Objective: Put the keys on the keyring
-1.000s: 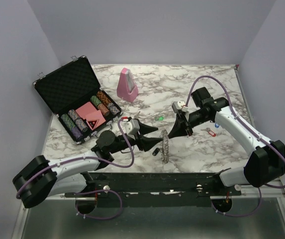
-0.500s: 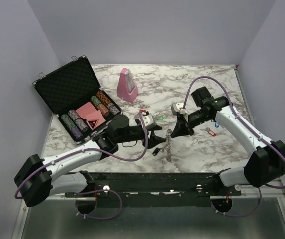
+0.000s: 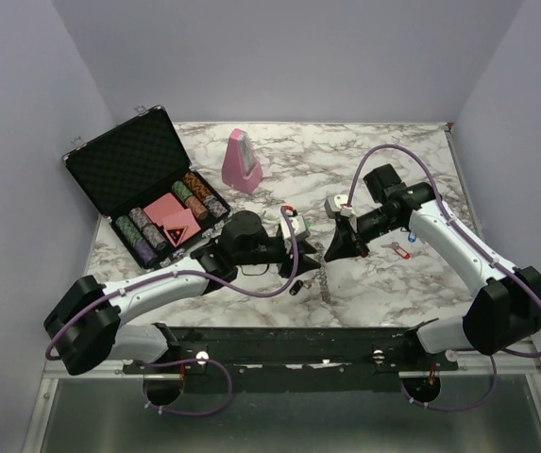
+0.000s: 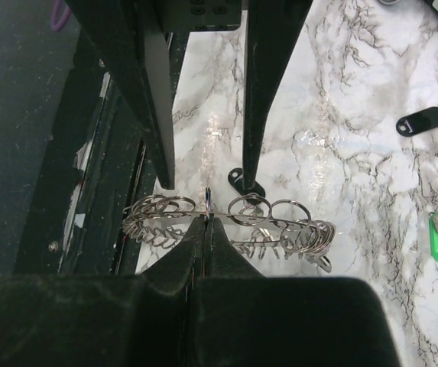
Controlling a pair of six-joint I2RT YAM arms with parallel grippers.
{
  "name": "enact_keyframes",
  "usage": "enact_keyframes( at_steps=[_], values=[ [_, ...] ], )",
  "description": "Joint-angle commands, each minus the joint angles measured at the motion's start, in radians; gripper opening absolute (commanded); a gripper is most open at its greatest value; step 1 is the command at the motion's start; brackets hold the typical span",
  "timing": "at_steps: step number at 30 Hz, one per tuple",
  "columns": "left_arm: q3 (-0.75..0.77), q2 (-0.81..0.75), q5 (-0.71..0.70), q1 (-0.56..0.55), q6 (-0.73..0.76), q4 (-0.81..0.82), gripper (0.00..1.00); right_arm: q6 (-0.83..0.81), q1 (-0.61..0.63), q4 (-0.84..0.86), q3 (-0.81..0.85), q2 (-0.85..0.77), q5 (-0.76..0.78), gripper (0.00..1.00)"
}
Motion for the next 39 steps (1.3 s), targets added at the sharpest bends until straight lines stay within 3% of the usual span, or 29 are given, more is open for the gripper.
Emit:
enact_keyframes(
  at_steps=[1,10,23,39],
  values=[
    [0.025,0.023,0.051,-0.004,-0.015,0.040,0.45,-0.015,0.000,-0.018,0.026,-0.022,-0.009,0.00],
    [0.028,0.040,0.036,-0.007,-0.025,0.059,0.40,-0.013,0.002,-0.019,0.026,-0.020,-0.014,0.00],
    [0.038,0.065,0.050,-0.007,-0.034,0.056,0.25,-0.013,0.000,-0.019,0.024,-0.020,-0.018,0.00],
    [0.028,0.059,0.034,-0.007,-0.046,0.082,0.27,-0.010,0.000,-0.018,0.024,-0.018,-0.020,0.00]
  ],
)
